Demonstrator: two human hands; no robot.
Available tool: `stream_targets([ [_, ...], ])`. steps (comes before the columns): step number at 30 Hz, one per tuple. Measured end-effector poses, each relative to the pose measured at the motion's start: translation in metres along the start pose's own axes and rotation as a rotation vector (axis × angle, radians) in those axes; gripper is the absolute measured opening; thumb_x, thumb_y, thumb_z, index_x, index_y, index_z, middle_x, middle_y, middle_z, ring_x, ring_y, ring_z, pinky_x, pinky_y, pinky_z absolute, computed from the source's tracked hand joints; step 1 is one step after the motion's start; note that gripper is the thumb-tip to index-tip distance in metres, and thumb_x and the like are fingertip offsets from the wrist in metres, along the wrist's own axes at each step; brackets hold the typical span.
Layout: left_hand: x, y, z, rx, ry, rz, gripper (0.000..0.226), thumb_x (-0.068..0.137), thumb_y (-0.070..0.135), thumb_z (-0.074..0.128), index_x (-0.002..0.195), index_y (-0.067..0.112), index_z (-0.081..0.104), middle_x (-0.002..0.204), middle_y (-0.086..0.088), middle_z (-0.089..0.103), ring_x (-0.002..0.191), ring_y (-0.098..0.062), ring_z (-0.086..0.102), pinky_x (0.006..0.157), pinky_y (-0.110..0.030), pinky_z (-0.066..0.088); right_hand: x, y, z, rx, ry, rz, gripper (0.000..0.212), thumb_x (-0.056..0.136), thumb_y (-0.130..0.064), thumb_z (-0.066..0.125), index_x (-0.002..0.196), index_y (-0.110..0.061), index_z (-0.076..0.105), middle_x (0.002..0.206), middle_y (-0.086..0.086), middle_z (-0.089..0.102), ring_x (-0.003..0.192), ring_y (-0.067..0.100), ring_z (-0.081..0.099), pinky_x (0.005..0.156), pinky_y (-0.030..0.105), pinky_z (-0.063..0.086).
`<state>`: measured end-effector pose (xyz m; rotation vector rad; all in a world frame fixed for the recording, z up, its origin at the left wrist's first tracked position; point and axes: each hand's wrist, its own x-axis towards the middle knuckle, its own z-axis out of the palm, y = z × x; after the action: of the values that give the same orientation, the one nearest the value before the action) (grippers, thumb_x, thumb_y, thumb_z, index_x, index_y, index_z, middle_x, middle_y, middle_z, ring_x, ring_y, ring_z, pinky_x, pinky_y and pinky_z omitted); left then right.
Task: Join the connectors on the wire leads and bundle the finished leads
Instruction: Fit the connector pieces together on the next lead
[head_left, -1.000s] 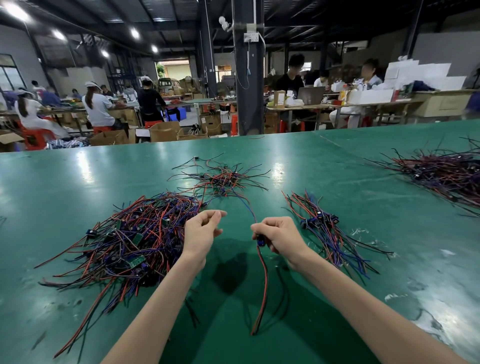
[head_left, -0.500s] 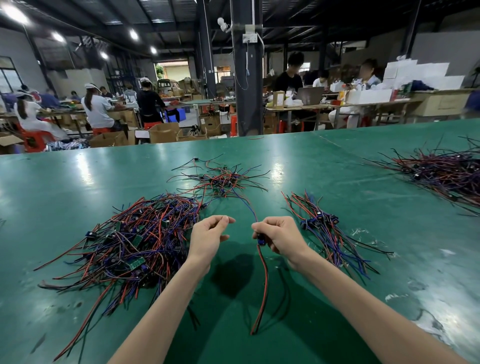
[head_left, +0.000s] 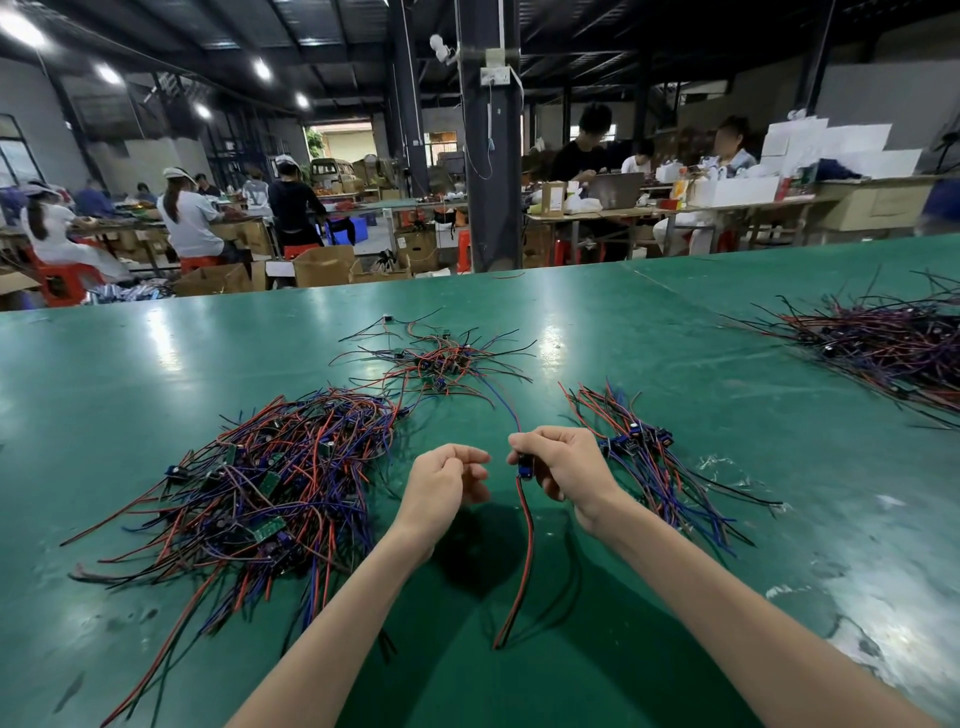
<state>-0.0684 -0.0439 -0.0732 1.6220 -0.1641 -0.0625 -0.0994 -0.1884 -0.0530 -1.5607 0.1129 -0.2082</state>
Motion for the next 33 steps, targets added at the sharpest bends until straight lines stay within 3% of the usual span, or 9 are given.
stream_targets([
  [5, -0.007, 0.002, 0.005, -0.043, -0.108, 0.018, 0.035, 0.092, -0.013, 0.033, 0.086, 0.002, 0.064, 0.074, -0.008, 0.066, 0.051, -0.010, 0.059, 0.058, -0.022, 0.054, 0.002, -0.001, -0.003, 0.085, -0.018, 0.030, 0.028, 0.087, -0.018, 0.066, 0.060, -0.009, 0.066, 0.048, 0.001, 0.049, 0.032, 0.008, 0.030, 0.035, 0.016, 0.018],
  [10, -0.010, 0.002, 0.009, -0.183, -0.168, -0.027, 0.030, 0.091, -0.012, 0.041, 0.086, 0.003, 0.067, 0.077, -0.006, 0.071, 0.055, -0.010, 0.060, 0.062, -0.025, 0.056, 0.003, 0.000, -0.005, 0.123, -0.023, 0.046, 0.027, 0.087, -0.020, 0.066, 0.063, -0.009, 0.068, 0.047, -0.003, 0.052, 0.034, 0.008, 0.031, 0.036, 0.016, 0.019],
  [16, -0.010, 0.001, 0.006, -0.228, -0.168, -0.068, 0.022, 0.089, -0.007, 0.053, 0.083, 0.005, 0.071, 0.079, -0.006, 0.074, 0.060, -0.010, 0.063, 0.066, -0.026, 0.058, 0.005, 0.001, -0.006, 0.123, 0.004, 0.046, 0.027, 0.087, -0.021, 0.066, 0.063, -0.009, 0.070, 0.050, -0.001, 0.055, 0.035, 0.009, 0.033, 0.036, 0.016, 0.021],
  [28, -0.013, 0.008, 0.012, -0.328, -0.172, -0.180, 0.047, 0.081, -0.022, 0.020, 0.084, -0.007, 0.064, 0.076, -0.011, 0.073, 0.058, -0.015, 0.066, 0.061, -0.027, 0.058, 0.007, 0.002, -0.006, 0.125, 0.043, 0.059, 0.026, 0.088, -0.021, 0.066, 0.066, -0.007, 0.069, 0.050, 0.000, 0.054, 0.035, 0.008, 0.033, 0.036, 0.016, 0.021],
  [31, -0.014, 0.007, 0.011, -0.312, -0.190, -0.168, 0.043, 0.082, -0.021, 0.024, 0.085, -0.007, 0.064, 0.076, -0.011, 0.072, 0.059, -0.015, 0.064, 0.063, -0.028, 0.058, 0.006, 0.002, -0.006, 0.125, 0.041, 0.061, 0.027, 0.087, -0.021, 0.066, 0.065, -0.006, 0.070, 0.050, 0.000, 0.055, 0.035, 0.008, 0.033, 0.036, 0.016, 0.022],
  [33, -0.014, 0.007, 0.010, -0.279, -0.195, -0.144, 0.030, 0.089, -0.015, 0.038, 0.086, -0.003, 0.066, 0.075, -0.010, 0.071, 0.059, -0.014, 0.063, 0.064, -0.028, 0.057, 0.006, 0.002, -0.006, 0.123, 0.040, 0.058, 0.027, 0.087, -0.021, 0.067, 0.066, -0.006, 0.070, 0.050, 0.000, 0.055, 0.035, 0.008, 0.034, 0.036, 0.016, 0.023],
])
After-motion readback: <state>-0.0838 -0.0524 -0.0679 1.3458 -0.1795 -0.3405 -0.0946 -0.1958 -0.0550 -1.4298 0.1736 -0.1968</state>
